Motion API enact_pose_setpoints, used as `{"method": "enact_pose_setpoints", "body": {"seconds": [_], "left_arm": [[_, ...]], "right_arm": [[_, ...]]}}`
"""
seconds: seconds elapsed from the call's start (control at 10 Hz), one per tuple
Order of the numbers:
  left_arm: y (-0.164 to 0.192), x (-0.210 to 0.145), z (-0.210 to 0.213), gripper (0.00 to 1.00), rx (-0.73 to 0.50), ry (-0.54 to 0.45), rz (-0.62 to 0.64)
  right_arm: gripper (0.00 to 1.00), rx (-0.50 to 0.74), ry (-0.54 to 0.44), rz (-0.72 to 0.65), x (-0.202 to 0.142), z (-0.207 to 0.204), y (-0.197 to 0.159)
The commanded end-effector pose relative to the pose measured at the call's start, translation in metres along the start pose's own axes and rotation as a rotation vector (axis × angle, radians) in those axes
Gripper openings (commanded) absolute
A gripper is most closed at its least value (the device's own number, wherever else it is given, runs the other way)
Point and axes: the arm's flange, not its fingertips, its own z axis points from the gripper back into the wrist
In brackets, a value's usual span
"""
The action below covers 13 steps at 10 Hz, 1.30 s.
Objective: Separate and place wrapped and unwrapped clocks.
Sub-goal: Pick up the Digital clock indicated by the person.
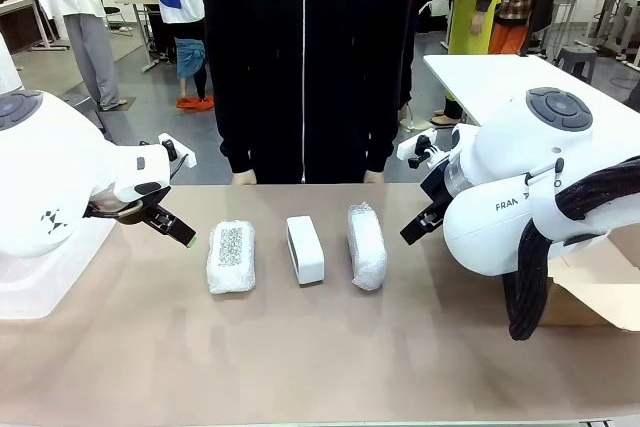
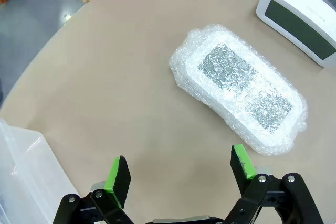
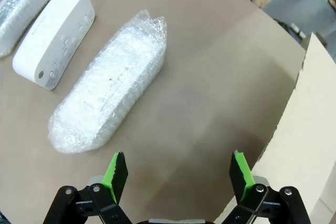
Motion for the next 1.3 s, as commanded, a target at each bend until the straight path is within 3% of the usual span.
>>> {"method": "enact_pose_setpoints", "body": {"seconds": [0.0,0.9,1.0,1.2], "left_arm": [[0.000,0.000,0.000,1.00,0.000,0.000,0.001],[0.000,0.000,0.000,1.00,0.000,0.000,0.000],[0.009,0.010,0.027,1.00,0.015,-0.015,-0.042],[0.033,0.009,0.081,1.00,-0.074,-0.050,-0.078]], "right_arm": [[1.00,0.000,0.000,-0.002,0.000,0.000,0.000],[1.00,0.000,0.000,0.000,0.000,0.000,0.000],[1.00,0.032,-0.063,0.089,0.021,0.031,-0.002],[1.00,0.154,-0.146,0.214,0.036,0.084,-0.006]]}}
